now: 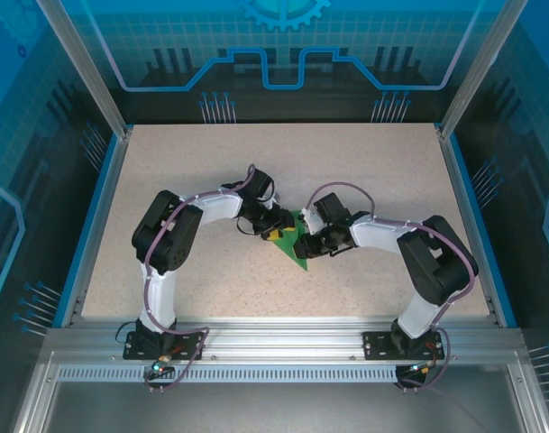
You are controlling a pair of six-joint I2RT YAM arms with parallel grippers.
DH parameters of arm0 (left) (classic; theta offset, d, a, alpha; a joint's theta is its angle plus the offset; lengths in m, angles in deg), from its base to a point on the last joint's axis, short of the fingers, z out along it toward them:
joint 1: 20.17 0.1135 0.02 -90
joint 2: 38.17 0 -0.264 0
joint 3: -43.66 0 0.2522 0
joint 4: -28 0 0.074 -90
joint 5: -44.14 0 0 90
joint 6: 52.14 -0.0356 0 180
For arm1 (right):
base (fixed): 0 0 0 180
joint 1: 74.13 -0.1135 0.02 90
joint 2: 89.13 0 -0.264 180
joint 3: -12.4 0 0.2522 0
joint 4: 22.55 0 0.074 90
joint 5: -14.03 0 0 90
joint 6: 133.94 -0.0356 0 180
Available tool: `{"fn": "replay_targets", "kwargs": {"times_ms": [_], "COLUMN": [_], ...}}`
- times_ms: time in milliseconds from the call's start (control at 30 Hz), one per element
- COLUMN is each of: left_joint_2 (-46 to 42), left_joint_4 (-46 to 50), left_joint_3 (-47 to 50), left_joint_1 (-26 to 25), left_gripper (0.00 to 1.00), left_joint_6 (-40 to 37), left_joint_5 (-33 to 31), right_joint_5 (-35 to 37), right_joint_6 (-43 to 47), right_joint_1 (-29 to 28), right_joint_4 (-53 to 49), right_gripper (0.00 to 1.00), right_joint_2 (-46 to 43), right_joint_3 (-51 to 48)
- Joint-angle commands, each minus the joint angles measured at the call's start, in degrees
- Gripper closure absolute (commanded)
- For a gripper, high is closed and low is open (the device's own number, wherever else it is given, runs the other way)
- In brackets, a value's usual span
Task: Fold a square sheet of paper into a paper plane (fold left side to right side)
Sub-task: Fourth fold the wing at the center of the table.
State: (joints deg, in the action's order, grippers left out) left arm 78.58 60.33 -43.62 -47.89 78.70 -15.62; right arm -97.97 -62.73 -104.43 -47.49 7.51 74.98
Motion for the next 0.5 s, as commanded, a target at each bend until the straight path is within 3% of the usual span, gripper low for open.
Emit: {"fn": "replay_targets", "kwargs": {"times_ms": [0, 133, 467], "left_joint_2": [1.8, 1.8, 1.7], "left_joint_4": [2.8, 2.8, 2.9], "left_joint_3": [-0.4, -0.6, -0.6], "left_joint_1": [-0.6, -0.7, -0.7], "left_gripper": [0.50, 0.50, 0.50], "left_joint_6": [1.2, 1.1, 1.0], "left_joint_5": [-1.6, -1.7, -1.7], "right_joint_5": [-4.1, -9.9, -15.9], "right_joint_6": [-1.1, -3.4, -9.1], "right_joint_1": [2.5, 6.3, 8.4], "right_joint_4": [2.7, 4.2, 9.1], "right_gripper": [0.66, 0.56, 0.57], "right_joint_2": [-3.1, -2.3, 4.5], "right_joint_3": [-0.2, 0.5, 1.3]}}
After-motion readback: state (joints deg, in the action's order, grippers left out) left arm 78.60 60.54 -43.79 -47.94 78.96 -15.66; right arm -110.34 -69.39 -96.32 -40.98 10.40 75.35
